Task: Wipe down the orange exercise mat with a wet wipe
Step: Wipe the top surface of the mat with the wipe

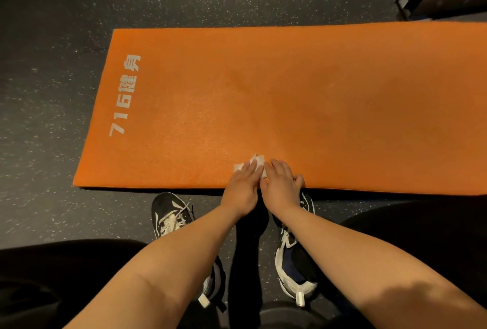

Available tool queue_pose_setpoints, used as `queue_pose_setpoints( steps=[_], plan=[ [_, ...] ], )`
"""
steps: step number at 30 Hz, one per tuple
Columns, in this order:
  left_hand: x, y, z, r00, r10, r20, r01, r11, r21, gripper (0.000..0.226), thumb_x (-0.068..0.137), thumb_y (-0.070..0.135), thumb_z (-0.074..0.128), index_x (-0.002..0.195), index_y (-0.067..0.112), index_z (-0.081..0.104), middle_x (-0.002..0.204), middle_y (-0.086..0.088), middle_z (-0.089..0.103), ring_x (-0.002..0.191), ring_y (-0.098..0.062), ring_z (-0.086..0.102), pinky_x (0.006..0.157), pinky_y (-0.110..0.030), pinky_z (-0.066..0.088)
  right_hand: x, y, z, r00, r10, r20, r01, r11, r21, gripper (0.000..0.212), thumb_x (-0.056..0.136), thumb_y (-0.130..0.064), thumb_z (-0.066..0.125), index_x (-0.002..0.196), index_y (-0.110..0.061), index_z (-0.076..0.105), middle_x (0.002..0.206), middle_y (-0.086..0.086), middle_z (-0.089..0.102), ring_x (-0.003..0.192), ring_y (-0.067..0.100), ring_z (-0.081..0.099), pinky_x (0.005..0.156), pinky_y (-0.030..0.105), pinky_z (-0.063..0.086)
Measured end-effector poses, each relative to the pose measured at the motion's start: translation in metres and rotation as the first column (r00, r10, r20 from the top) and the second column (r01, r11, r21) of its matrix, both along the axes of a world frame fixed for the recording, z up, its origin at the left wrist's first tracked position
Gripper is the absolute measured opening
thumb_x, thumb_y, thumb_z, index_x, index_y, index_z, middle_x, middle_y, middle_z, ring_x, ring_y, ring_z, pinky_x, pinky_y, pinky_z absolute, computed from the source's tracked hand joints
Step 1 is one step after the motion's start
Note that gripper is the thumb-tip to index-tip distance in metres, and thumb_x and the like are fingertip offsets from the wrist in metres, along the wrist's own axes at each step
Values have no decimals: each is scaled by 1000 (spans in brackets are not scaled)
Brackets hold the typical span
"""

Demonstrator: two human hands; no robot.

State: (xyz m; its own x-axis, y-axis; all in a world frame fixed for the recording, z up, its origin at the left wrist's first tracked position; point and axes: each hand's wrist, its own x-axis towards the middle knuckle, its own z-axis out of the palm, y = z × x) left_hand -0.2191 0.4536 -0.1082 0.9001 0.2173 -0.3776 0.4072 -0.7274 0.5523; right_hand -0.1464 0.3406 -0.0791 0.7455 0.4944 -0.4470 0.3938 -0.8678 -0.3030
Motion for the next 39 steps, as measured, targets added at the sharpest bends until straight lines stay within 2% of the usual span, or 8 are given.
queue_pose_setpoints(
  steps=[4,7,14,19,24,29,35,39],
  plan=[
    [-1,20,4,972,204,-117,-176,961,215,53,107,23,32,159,22,22,168,-6,9,155,-30,2,123,-47,9,8,2,3,998,58,-9,-58,998,-36,52,107,-38,38,157,-27,31,166,-4,20,153,18,10,110,48,17],
    [2,9,14,945,277,-174,-218,930,296,50,105,27,32,155,29,25,168,-3,10,145,-36,16,114,-50,18,10,1,5,998,66,-9,-67,997,-40,51,107,-38,39,156,-27,34,165,-4,23,151,18,13,107,46,19],
    [13,-14,26,992,-12,-123,30,988,150,59,101,23,41,158,30,25,168,-3,13,136,-35,29,109,-46,29,16,3,14,997,-53,-63,57,996,64,43,105,-23,38,147,-27,48,159,-3,35,148,16,21,106,44,20],
    [1,13,30,977,164,-135,-127,960,251,62,96,8,46,155,15,29,169,-8,2,145,-33,23,114,-38,28,13,-4,9,998,26,-61,-24,999,35,52,104,-20,44,156,-24,35,166,-3,23,152,18,13,112,46,18],
    [3,-13,32,987,88,-133,-85,996,28,63,100,4,40,159,14,22,168,-9,6,155,-30,2,123,-35,7,16,-6,9,992,-89,-91,96,993,74,49,106,-22,40,154,-25,37,168,-2,14,154,18,8,117,42,14],
    [16,-23,24,998,-23,-53,17,995,-103,52,107,18,39,158,17,29,167,-6,15,155,-28,8,125,-44,11,19,-12,4,973,-167,-157,188,974,129,49,106,-18,33,153,-29,42,167,-5,21,154,20,6,114,36,12],
    [7,-1,21,961,267,-76,-265,963,43,40,100,8,41,136,17,56,167,-7,18,153,-31,15,121,-38,23,23,-15,11,992,-66,-107,71,996,52,55,101,-14,45,155,-25,37,167,-2,21,154,22,8,115,41,15],
    [19,-25,27,984,178,-26,-180,976,-120,41,102,9,37,139,17,54,166,-3,20,154,-28,11,122,-41,20,23,-14,12,992,-84,-97,95,990,106,51,104,-16,39,155,-25,38,165,-1,25,154,21,11,117,42,13]
  ],
)
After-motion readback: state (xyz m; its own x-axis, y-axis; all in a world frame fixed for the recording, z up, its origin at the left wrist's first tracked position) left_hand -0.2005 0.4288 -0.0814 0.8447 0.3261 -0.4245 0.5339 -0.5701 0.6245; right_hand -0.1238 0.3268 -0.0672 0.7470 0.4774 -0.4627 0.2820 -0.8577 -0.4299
